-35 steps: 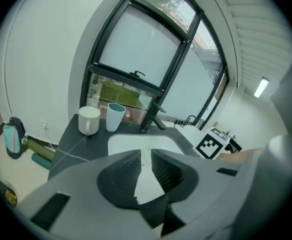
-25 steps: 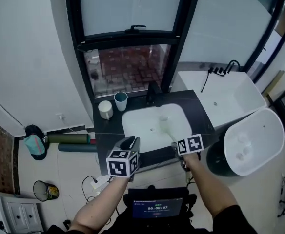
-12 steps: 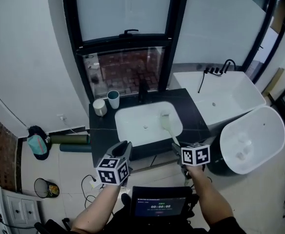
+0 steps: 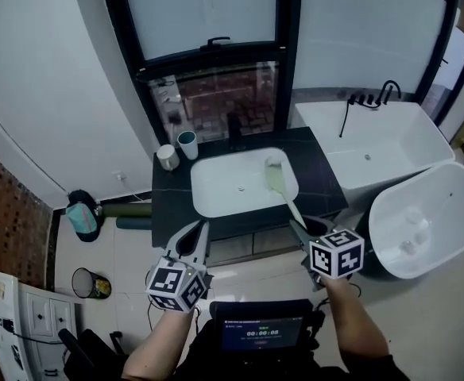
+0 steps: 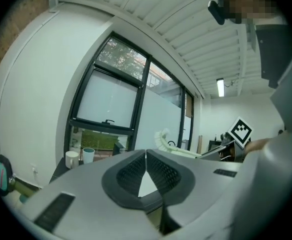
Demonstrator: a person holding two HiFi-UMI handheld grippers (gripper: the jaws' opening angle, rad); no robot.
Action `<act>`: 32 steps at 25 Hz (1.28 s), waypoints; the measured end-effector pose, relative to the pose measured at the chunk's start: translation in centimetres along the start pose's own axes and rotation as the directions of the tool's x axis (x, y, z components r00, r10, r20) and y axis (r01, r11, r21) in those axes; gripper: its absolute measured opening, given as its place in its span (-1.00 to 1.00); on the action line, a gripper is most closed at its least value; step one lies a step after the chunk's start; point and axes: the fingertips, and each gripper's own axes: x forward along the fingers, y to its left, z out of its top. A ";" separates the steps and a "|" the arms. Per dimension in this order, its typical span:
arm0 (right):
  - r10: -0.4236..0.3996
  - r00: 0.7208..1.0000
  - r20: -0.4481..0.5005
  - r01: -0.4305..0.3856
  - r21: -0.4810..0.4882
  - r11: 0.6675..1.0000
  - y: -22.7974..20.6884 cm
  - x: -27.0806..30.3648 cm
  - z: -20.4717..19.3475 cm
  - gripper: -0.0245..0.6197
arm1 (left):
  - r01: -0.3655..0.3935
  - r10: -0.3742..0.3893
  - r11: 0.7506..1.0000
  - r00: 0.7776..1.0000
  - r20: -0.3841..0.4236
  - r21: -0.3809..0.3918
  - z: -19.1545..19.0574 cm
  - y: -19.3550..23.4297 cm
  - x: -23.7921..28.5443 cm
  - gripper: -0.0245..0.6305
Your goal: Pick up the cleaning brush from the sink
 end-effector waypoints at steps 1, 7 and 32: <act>0.008 1.000 0.012 -0.008 -0.002 1.000 0.2 -0.4 0.1 -0.75 | -0.001 0.001 1.000 1.000 0.002 0.003 0.0 -0.4 -0.3 -0.88; 0.000 0.996 0.088 0.001 -0.011 1.000 1.3 -3.3 1.0 -0.74 | -0.003 0.002 0.999 0.999 0.036 0.039 1.8 -1.6 -3.0 -0.91; -0.037 0.964 0.265 0.051 -0.048 0.998 5.7 -8.9 1.2 -0.74 | -0.072 0.058 0.992 0.991 0.124 0.103 3.7 0.0 -10.3 -0.91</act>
